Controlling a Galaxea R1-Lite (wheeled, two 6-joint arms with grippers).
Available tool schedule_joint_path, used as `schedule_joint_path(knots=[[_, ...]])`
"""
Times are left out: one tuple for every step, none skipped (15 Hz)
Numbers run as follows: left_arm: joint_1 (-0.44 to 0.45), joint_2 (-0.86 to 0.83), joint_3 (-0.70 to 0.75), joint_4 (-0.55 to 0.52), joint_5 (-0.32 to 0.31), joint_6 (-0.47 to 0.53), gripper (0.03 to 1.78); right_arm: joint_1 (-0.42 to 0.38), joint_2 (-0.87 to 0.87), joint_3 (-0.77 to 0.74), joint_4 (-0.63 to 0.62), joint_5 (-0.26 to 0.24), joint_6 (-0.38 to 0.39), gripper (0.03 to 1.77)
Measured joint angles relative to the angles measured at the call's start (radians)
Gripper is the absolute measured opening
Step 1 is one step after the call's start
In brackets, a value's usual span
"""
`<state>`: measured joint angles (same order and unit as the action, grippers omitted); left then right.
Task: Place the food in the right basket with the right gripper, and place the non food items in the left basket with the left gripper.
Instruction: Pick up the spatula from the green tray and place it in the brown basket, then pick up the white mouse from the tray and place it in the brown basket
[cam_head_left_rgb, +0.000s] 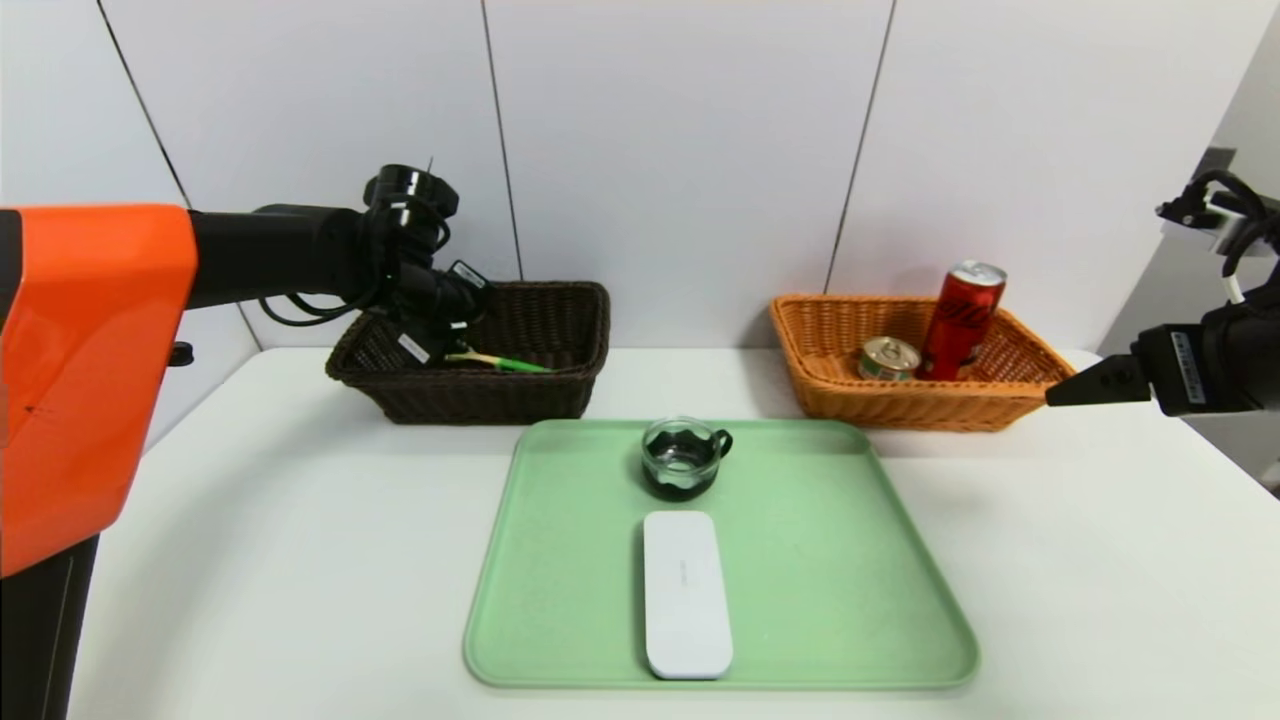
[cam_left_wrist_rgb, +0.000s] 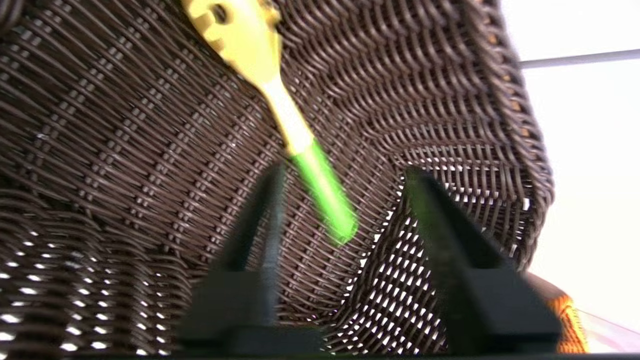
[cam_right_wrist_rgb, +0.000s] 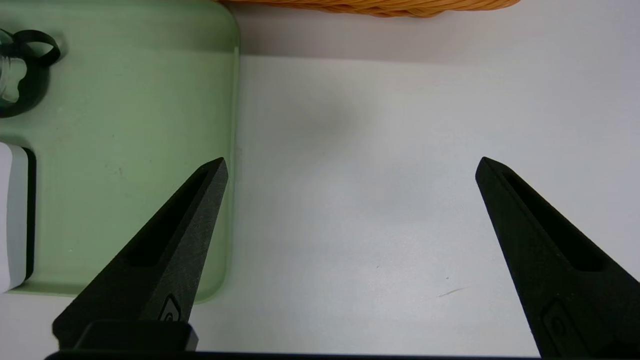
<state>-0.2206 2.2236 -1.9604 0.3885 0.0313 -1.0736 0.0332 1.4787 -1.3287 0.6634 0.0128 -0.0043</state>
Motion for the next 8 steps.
schedule_joint_path(knots=[[0.0, 0.003, 0.0, 0.0, 0.0, -0.001, 1.02, 0.0, 0.001, 0.0, 0.0, 0.0, 0.0, 1.71], [0.001, 0.002, 0.0, 0.0, 0.0, -0.001, 1.1, 0.0, 0.001, 0.0, 0.0, 0.0, 0.0, 1.71], [0.001, -0.006, 0.0, 0.001, 0.0, 0.0, 1.17, 0.0, 0.001, 0.001, 0.0, 0.0, 0.0, 1.71], [-0.001, -0.027, -0.001, 0.0, -0.001, 0.004, 1.24, 0.0, 0.001, 0.002, 0.0, 0.0, 0.0, 1.71], [-0.009, -0.057, -0.002, -0.005, -0.001, 0.016, 1.3, 0.0, 0.001, 0.003, 0.0, 0.0, 0.0, 1.71], [-0.027, -0.097, -0.002, -0.018, -0.003, 0.04, 1.35, 0.0, 0.001, 0.003, 0.0, 0.0, 0.0, 1.71], [-0.057, -0.145, -0.003, -0.036, -0.004, 0.082, 1.39, 0.001, 0.001, 0.003, 0.0, 0.0, 0.0, 1.71], [-0.092, -0.19, -0.003, -0.047, -0.004, 0.136, 1.43, 0.002, 0.001, 0.003, 0.0, 0.001, 0.001, 1.71]])
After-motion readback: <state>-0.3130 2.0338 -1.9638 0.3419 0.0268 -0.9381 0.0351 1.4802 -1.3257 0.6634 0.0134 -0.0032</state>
